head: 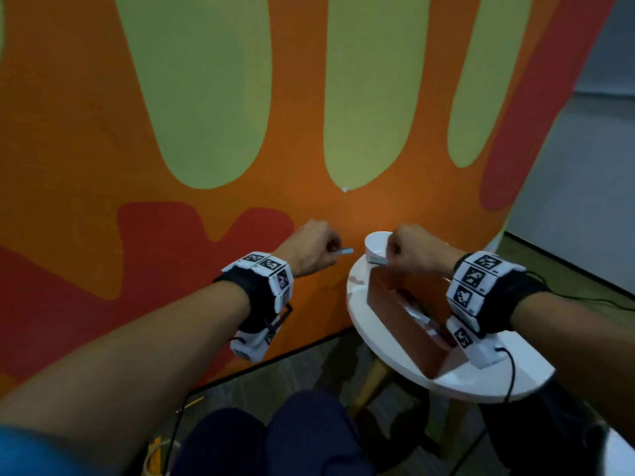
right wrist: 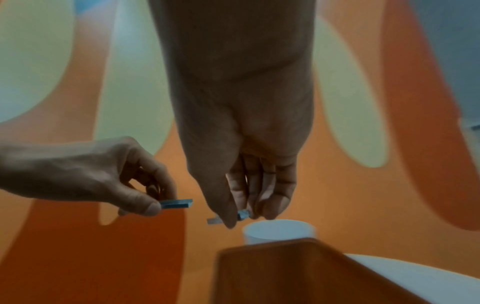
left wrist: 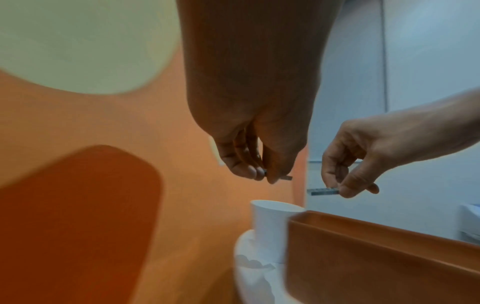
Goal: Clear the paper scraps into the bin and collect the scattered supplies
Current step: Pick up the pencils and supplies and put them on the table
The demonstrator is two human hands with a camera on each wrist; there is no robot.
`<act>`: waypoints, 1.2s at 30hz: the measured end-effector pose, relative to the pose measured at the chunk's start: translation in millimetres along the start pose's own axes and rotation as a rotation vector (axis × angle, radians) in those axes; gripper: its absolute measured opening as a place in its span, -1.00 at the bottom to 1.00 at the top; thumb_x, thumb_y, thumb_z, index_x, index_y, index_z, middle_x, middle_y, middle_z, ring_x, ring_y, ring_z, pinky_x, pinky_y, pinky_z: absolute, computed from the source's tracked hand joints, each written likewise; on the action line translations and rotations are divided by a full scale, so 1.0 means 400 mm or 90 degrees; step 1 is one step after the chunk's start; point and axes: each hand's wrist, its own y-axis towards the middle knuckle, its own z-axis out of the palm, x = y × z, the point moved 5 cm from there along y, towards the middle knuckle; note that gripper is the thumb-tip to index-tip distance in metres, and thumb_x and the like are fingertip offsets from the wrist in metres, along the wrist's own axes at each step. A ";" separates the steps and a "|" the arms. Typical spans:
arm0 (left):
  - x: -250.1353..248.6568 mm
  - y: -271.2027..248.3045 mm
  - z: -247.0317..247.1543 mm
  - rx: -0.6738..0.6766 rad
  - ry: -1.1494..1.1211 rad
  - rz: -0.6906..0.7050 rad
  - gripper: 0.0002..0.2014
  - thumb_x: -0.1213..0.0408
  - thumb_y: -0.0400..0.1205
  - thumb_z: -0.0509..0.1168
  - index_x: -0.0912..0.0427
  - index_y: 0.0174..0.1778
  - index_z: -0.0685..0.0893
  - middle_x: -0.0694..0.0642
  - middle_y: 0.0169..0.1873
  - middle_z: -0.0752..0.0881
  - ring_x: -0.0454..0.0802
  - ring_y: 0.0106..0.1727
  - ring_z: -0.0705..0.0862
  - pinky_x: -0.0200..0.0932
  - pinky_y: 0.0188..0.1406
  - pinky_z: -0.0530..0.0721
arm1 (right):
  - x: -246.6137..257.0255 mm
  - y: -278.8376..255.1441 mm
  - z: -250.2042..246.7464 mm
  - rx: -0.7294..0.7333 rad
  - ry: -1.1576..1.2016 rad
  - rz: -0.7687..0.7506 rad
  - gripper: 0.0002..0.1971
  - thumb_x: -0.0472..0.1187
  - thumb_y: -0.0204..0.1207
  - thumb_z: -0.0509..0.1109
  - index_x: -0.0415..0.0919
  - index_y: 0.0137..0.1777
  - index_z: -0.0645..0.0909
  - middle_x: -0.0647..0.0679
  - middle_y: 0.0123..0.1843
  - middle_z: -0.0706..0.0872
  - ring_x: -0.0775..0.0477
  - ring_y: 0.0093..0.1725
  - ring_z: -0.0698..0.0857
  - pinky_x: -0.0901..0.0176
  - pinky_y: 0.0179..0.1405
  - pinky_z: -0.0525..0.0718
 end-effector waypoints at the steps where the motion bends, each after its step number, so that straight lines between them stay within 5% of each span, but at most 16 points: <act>1: -0.040 0.014 0.014 0.014 0.000 0.018 -0.90 0.29 0.58 0.43 0.21 -0.11 0.84 0.11 -0.30 0.79 0.00 -0.32 0.70 -0.02 -0.33 0.67 | -0.035 -0.026 -0.004 0.009 -0.002 0.019 -0.87 -0.35 0.38 0.36 -0.31 -0.31 0.74 -0.28 -0.30 0.77 -0.25 -0.27 0.76 0.09 -0.39 0.55; 7: -0.196 0.071 0.100 0.042 -0.026 0.081 -0.87 0.38 0.57 0.40 0.26 -0.04 0.84 0.16 -0.13 0.83 0.08 -0.14 0.77 0.03 -0.09 0.76 | -0.143 -0.100 0.012 0.039 0.009 0.057 -0.90 -0.40 0.38 0.40 -0.42 -0.30 0.72 -0.31 -0.29 0.78 -0.28 -0.23 0.76 -0.09 -0.27 0.68; 12: -0.184 0.076 0.120 0.053 -0.010 0.080 -0.78 0.35 0.53 0.43 0.21 0.08 0.83 0.15 -0.07 0.82 0.07 -0.10 0.76 0.05 -0.09 0.77 | -0.137 -0.077 0.029 0.031 -0.004 0.047 -0.86 -0.26 0.36 0.58 -0.30 -0.33 0.71 -0.21 -0.32 0.75 -0.17 -0.26 0.70 0.06 -0.32 0.59; 15: -0.105 0.045 0.086 0.040 -0.009 0.055 -0.82 0.32 0.56 0.42 0.22 0.04 0.84 0.12 -0.09 0.84 0.00 -0.13 0.78 0.01 -0.08 0.77 | -0.080 -0.040 0.033 -0.011 0.029 0.007 -0.87 -0.21 0.41 0.54 -0.26 -0.29 0.78 -0.19 -0.28 0.80 -0.15 -0.24 0.75 -0.06 -0.18 0.74; 18: 0.029 -0.019 0.072 0.053 0.003 -0.020 -0.83 0.32 0.57 0.44 0.23 0.04 0.84 0.11 -0.08 0.85 -0.05 -0.13 0.78 -0.11 -0.11 0.76 | 0.039 0.007 0.065 -0.028 0.073 -0.067 -0.88 -0.17 0.43 0.53 -0.19 -0.26 0.80 -0.10 -0.30 0.80 0.00 -0.31 0.70 0.21 -0.26 0.67; 20: 0.130 -0.078 0.077 0.062 0.002 -0.081 -0.84 0.29 0.58 0.46 0.20 0.05 0.83 0.09 -0.05 0.84 -0.07 -0.10 0.78 -0.14 -0.09 0.76 | 0.137 0.041 0.110 0.011 0.107 -0.117 -0.89 -0.18 0.46 0.54 -0.21 -0.22 0.80 -0.08 -0.29 0.78 0.07 -0.33 0.66 0.33 -0.38 0.53; 23: 0.267 -0.178 0.110 0.078 -0.005 -0.161 -0.88 0.25 0.56 0.49 0.13 -0.02 0.84 0.03 -0.07 0.84 -0.08 -0.09 0.78 -0.02 0.00 0.79 | 0.260 0.094 0.213 0.101 0.144 -0.169 -0.91 -0.19 0.50 0.54 -0.19 -0.17 0.80 -0.03 -0.24 0.80 0.03 -0.24 0.73 0.18 -0.31 0.62; 26: 0.380 -0.273 0.171 0.111 -0.017 -0.228 -0.88 0.26 0.55 0.49 0.13 -0.02 0.85 0.02 -0.09 0.85 -0.08 -0.09 0.78 -0.03 0.02 0.78 | 0.342 0.142 0.340 0.170 0.168 -0.200 -0.90 -0.22 0.55 0.51 -0.17 -0.19 0.78 0.00 -0.28 0.79 0.02 -0.27 0.74 0.26 -0.40 0.61; 30: 0.525 -0.378 0.293 0.144 -0.042 -0.303 -0.83 0.31 0.54 0.48 0.13 0.03 0.85 0.03 -0.05 0.85 -0.09 -0.05 0.77 -0.20 -0.01 0.70 | 0.427 0.210 0.531 0.248 0.178 -0.216 -0.90 -0.27 0.56 0.49 -0.25 -0.17 0.78 0.10 -0.37 0.72 0.26 -0.39 0.68 0.45 -0.52 0.53; 33: 0.611 -0.438 0.400 0.163 -0.084 -0.345 -0.83 0.33 0.55 0.45 0.16 0.02 0.85 0.06 -0.06 0.85 -0.04 -0.05 0.78 -0.14 0.02 0.74 | 0.462 0.259 0.683 0.303 0.171 -0.212 -0.91 -0.28 0.55 0.49 -0.24 -0.17 0.79 0.05 -0.27 0.78 0.05 -0.21 0.77 0.14 -0.28 0.74; 36: 0.664 -0.505 0.518 0.186 -0.131 -0.379 -0.87 0.34 0.58 0.42 0.15 -0.02 0.85 0.05 -0.12 0.85 -0.09 -0.16 0.76 -0.20 -0.10 0.71 | 0.485 0.286 0.838 0.352 0.164 -0.208 -0.90 -0.30 0.57 0.46 -0.26 -0.12 0.80 0.03 -0.20 0.79 0.00 -0.13 0.77 0.11 -0.19 0.75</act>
